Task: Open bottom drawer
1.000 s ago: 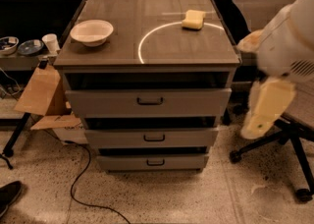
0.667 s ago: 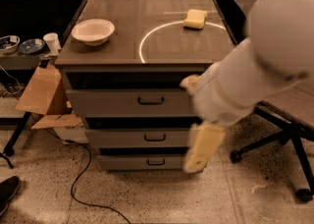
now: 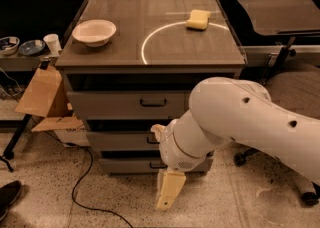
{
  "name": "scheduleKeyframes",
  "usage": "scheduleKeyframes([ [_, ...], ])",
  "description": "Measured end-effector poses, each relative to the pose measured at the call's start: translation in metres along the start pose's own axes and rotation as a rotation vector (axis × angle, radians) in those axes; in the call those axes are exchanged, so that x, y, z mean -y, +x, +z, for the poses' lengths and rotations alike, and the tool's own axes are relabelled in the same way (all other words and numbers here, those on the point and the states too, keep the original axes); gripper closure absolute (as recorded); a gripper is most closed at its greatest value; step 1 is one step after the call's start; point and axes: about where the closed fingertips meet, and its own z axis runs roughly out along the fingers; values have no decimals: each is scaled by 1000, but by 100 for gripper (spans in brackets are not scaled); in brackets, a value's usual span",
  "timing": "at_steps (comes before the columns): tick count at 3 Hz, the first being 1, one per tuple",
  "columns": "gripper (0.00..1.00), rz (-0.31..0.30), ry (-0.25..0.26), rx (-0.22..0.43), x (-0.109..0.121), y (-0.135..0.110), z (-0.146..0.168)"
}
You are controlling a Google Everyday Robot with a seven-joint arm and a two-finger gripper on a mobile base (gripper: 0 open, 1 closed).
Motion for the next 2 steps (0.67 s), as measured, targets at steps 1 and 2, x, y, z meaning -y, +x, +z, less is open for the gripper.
scheduleKeyframes([
  [1,0,0,0,0,0,0,0],
  [2,0,42,34,-25,14,11,20],
])
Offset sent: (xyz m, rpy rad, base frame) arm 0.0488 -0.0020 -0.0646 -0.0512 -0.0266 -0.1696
